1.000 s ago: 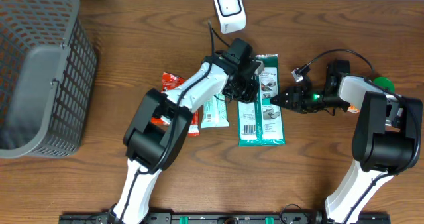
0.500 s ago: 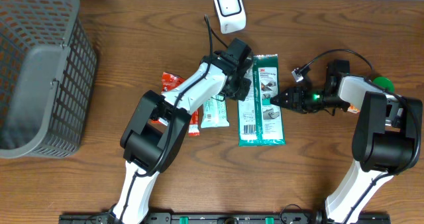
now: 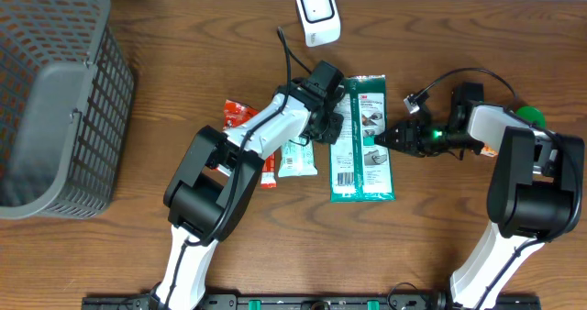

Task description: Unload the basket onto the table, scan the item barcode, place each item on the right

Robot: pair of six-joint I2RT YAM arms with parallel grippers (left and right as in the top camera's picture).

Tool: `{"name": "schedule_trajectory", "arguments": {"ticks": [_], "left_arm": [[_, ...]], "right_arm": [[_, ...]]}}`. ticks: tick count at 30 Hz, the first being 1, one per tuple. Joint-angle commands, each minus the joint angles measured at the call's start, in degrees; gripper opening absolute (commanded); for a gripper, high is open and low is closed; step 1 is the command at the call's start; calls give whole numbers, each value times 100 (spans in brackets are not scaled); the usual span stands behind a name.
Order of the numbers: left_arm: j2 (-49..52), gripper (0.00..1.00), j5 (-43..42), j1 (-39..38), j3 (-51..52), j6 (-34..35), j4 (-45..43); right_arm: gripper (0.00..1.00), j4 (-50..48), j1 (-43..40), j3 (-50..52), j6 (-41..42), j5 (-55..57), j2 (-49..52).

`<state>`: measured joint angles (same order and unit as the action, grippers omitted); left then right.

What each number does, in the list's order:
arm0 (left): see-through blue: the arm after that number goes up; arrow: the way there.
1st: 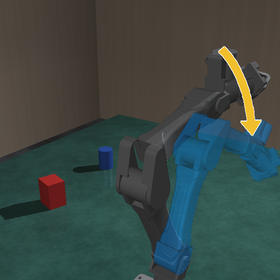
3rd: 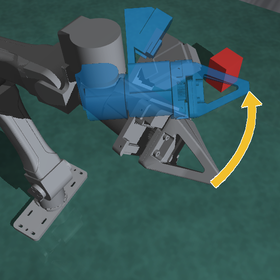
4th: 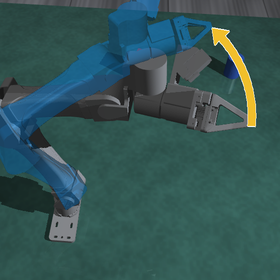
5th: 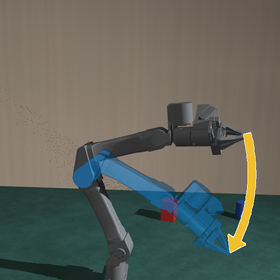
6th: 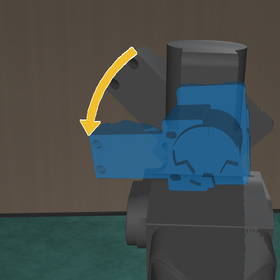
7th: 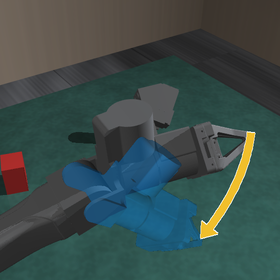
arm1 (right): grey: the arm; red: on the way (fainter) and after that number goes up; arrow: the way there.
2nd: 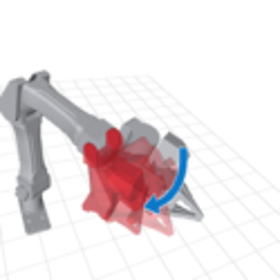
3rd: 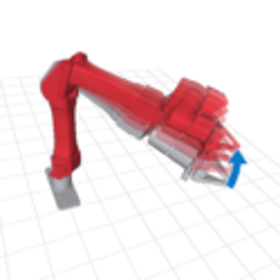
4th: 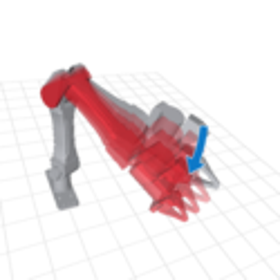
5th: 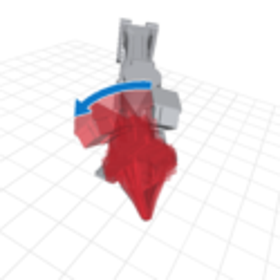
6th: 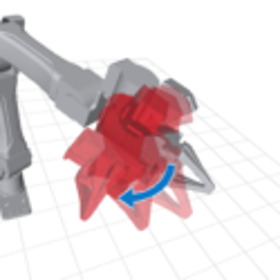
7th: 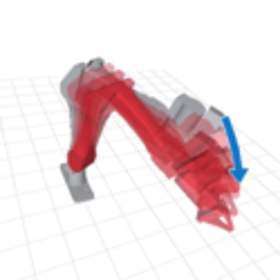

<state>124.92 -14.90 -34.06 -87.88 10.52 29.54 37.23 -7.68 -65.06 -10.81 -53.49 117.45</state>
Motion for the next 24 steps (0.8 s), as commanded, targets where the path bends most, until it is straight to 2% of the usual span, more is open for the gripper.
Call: {"name": "schedule_trajectory", "arguments": {"ticks": [1,17,24], "left_arm": [[260,7,39,-111,216,96,13],[345,7,39,-208,216,96,13],[345,7,39,-208,216,94,11]], "right_arm": [[54,-70,170,190,105,603,85],[37,-389,507,227,155,387,85],[36,-472,675,229,153,391,85]]}}
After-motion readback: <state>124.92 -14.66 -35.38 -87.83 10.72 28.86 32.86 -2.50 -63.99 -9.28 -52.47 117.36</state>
